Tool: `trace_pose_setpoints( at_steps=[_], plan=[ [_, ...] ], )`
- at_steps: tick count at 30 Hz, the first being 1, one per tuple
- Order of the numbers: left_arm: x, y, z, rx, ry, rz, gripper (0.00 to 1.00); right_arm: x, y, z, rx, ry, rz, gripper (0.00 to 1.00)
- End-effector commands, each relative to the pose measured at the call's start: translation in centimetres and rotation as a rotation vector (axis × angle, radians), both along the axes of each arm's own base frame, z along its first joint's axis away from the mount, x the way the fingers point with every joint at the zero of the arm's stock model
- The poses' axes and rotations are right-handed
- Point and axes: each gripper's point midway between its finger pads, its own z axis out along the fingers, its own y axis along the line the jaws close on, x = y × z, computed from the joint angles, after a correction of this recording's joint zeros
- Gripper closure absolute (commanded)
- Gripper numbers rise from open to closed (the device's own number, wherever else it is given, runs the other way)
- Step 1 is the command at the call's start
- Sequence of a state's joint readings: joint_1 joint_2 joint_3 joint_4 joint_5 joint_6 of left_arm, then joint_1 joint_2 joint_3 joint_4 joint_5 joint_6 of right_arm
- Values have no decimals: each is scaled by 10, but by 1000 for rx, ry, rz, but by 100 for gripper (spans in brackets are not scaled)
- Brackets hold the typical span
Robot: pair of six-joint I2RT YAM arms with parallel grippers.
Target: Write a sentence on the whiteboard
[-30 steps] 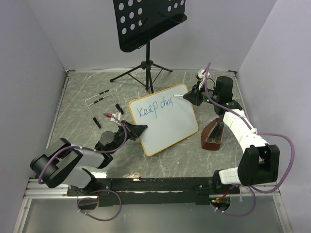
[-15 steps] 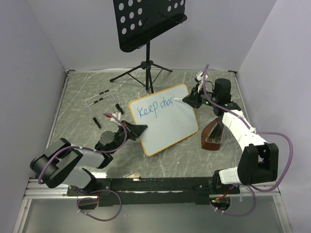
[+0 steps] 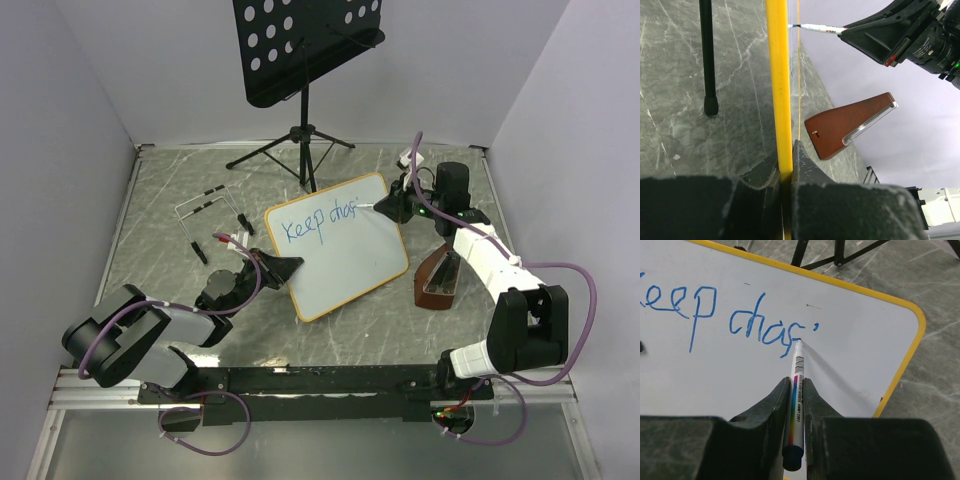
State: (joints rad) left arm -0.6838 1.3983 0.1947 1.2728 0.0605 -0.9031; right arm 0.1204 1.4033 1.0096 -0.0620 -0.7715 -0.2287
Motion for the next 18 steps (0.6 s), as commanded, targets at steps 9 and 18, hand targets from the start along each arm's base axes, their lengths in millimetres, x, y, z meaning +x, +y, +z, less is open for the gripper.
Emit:
trace_pose_setpoints(
  at_steps=[9,18],
  plan=[
    [-3,-5,9,46,-97,-36,99,16,-3,13,-19,-57,-38,100],
    [-3,-5,9,40,-97,-34,99,1,-2,8,-42,-51,13,100]
  ],
)
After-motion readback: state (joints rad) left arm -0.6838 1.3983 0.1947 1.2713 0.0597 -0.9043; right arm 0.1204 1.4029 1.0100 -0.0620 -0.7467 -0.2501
